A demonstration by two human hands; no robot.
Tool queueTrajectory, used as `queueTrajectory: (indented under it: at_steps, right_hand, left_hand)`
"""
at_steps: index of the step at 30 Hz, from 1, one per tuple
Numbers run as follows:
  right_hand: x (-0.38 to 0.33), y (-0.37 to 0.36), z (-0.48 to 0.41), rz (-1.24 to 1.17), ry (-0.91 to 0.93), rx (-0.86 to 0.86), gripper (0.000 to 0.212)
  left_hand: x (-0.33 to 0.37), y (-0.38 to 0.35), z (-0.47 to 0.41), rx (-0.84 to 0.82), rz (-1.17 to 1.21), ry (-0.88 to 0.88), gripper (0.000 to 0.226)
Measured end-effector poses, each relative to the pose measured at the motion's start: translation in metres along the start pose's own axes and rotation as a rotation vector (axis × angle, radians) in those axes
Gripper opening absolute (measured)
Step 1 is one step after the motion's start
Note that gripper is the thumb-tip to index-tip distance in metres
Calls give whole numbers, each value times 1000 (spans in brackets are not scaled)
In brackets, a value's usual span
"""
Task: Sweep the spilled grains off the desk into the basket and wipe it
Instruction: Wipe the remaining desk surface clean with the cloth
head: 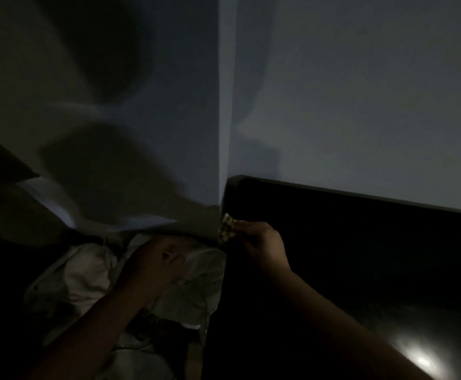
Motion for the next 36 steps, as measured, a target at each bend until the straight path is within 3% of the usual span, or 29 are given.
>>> queueTrajectory:
  at_steps: [2,5,7,11,16,21,27,31,36]
  right_hand:
    - [-6,13,3,-62,-32,-8,21]
    - [-8,41,-36,6,-17,245,21]
    - [-8,45,-64,57,-46,284,22]
    - [2,7,-57,100,-40,220,21]
    - [-3,-31,34,49,118,117,22]
    - [-23,-29,95,-126,28,-21,17]
    - [-21,4,33,16,-117,388,16]
    - [-12,-18,48,129,-112,335,23]
    - [-30,-40,151,26,-52,121,28]
  left_hand:
    - [-5,1,4,2,4,4,56]
    - [-17,0,11,9,10,36,47]
    - [-26,-4,14,8,6,44,39]
    - [-44,-11,24,27,11,60,33]
    - [-64,-11,43,16,-10,79,25]
    - [-68,-4,62,4,-18,80,28]
    - [-79,-9,86,18,-20,53,22]
    - [-98,-18,108,-50,17,85,27]
    - [-107,-24,129,-43,5,114,16]
Point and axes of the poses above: each hand's wrist, its own z-axis away from the middle knuckle, its own y-axis out of the back of the hand, x = y × z, the point moved 2 cm from there along -z, towards the middle knuckle, and after that the axes turned 10 degrees about -z, right-handed, at the moved point
